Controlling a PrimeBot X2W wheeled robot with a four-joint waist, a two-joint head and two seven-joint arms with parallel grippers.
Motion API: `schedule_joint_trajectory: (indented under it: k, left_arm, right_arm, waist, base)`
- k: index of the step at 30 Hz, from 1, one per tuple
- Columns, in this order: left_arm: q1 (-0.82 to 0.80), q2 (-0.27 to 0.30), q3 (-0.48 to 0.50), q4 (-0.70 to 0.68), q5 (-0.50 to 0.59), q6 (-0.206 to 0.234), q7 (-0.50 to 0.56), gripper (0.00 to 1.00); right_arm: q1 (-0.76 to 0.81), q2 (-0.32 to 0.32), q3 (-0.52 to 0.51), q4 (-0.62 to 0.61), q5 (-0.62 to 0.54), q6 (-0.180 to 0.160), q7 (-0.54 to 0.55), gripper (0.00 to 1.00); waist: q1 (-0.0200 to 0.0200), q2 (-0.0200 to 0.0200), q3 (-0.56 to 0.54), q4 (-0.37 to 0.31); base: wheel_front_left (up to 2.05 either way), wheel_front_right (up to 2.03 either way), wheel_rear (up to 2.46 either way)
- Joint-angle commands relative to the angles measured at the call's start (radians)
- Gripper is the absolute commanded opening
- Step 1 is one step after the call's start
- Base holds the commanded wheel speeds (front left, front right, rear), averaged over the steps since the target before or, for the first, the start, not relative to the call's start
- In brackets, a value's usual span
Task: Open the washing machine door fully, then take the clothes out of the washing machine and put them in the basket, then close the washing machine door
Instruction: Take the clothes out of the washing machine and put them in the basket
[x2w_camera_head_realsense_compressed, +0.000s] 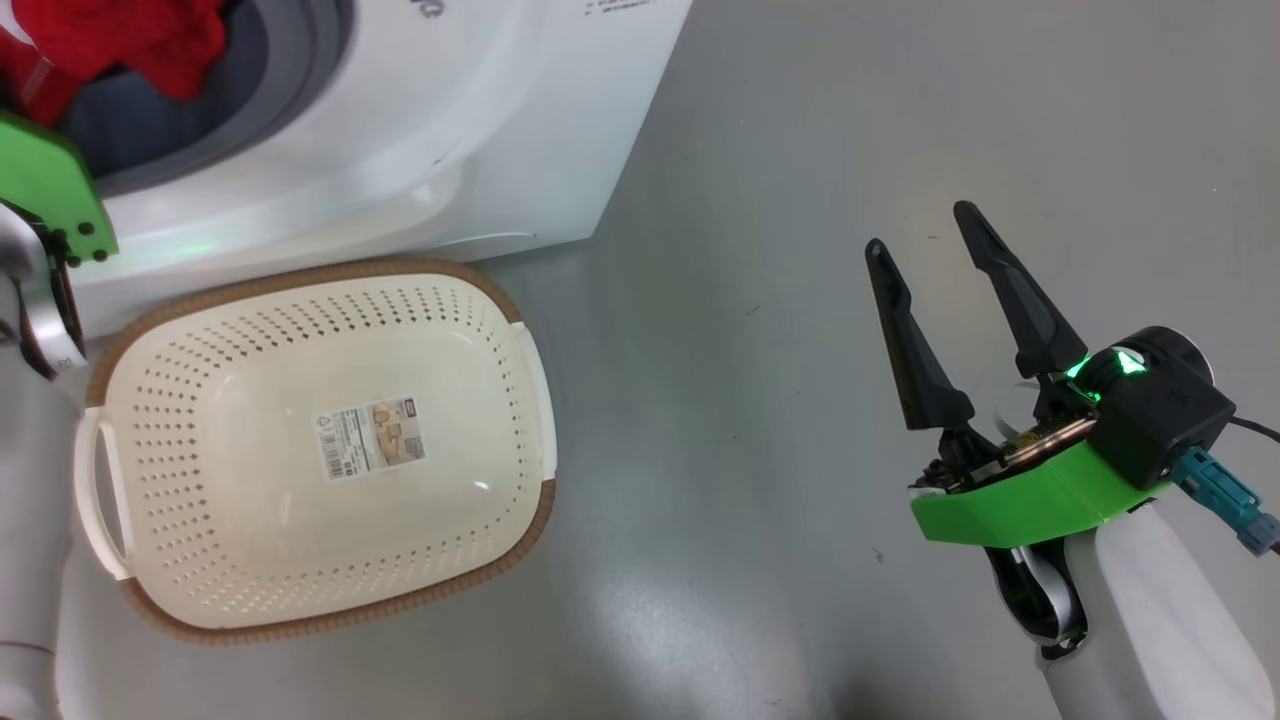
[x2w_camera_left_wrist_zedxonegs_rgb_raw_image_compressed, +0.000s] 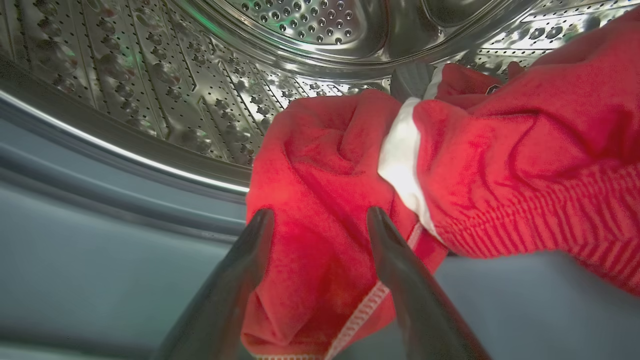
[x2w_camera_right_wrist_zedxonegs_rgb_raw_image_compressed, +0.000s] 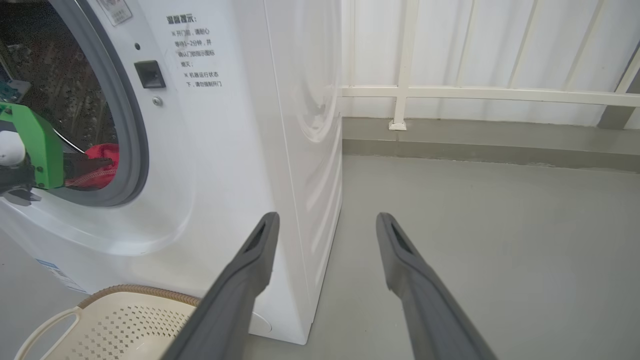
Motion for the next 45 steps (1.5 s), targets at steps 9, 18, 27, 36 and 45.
schedule_joint_trajectory:
  k: [9,18,27,36,45]
  left_arm:
    - [-0.016,0.074,0.022,-0.003,-0.019,-0.015,0.034,0.0]
    - [0.001,0.062,0.031,-0.018,-0.055,-0.043,-0.047,0.0]
    - [0.046,0.061,0.045,-0.057,-0.083,-0.066,-0.2,0.0]
    - [0.108,0.045,0.065,-0.118,-0.12,-0.089,-0.279,0.0]
    - [0.234,0.034,0.094,-0.32,-0.111,-0.092,-0.307,0.0]
  right_arm:
    - [-0.007,0.008,0.019,-0.016,0.013,0.0,-0.006,1.0]
    - [-0.009,0.006,0.015,-0.011,0.014,0.0,-0.006,1.0]
    - [-0.002,0.011,0.0,-0.019,0.01,0.0,-0.006,1.0]
    - [0.017,0.013,-0.007,-0.012,0.0,0.0,-0.006,1.0]
    - [0.032,0.012,-0.006,-0.004,-0.004,0.0,-0.006,1.0]
  waist:
    - [0.0,-0.0001,0.009,-0.007]
    - [0.0,-0.0001,0.009,-0.001]
    - [0.0,-0.0001,-0.013,0.016]
    - [0.0,-0.0001,-0.052,0.037]
    - [0.0,-0.0001,-0.117,0.056]
  base:
    - [0.0,0.0,0.0]
    - [0.0,0.0,0.0]
    - [0.0,0.0,0.0]
    - [0.0,0.0,0.0]
    - [0.0,0.0,0.0]
